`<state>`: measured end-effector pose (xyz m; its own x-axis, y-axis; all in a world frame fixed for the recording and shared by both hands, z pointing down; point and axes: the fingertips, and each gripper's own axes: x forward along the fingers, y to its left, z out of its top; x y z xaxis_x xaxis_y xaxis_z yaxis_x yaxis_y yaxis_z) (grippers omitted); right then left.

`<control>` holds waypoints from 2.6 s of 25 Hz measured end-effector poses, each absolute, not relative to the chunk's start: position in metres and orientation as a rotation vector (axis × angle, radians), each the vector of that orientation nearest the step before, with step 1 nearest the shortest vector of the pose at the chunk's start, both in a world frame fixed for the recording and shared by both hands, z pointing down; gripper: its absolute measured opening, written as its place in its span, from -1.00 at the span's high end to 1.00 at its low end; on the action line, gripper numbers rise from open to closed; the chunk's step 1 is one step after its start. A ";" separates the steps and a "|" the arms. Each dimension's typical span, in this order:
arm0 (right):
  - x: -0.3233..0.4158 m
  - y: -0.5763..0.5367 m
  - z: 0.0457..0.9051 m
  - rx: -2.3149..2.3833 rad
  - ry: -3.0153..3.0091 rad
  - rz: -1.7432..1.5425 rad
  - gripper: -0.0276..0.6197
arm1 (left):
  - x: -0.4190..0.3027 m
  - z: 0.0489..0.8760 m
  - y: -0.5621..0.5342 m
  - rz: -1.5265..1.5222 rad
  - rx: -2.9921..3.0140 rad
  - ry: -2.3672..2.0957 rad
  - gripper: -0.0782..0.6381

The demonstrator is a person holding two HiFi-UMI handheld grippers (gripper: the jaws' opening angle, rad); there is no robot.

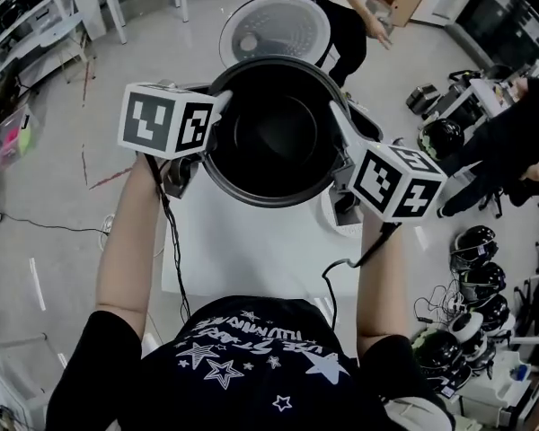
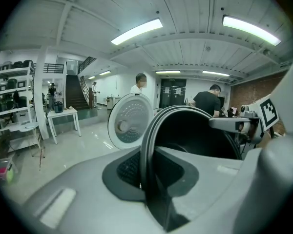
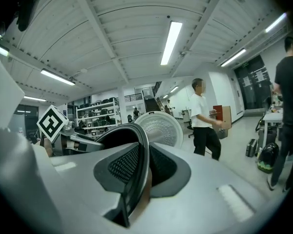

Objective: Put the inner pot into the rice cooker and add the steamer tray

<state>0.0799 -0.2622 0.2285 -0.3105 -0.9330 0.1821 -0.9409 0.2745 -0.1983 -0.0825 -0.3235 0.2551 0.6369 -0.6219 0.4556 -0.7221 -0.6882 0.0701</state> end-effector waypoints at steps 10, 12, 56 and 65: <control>0.125 -0.330 0.245 1.697 -2.555 0.521 0.66 | -0.040 0.268 -0.378 0.639 2.525 -1.165 0.64; 0.127 -0.344 0.253 1.668 -2.569 0.559 0.66 | -0.039 0.274 -0.388 0.660 2.499 -1.187 0.64; 0.135 -0.424 0.407 1.401 -2.362 0.694 0.63 | -0.034 0.435 -0.444 1.061 2.223 -1.235 0.60; 0.135 -0.424 0.420 1.382 -2.230 0.490 0.57 | -0.036 0.437 -0.450 1.244 2.301 -1.347 0.56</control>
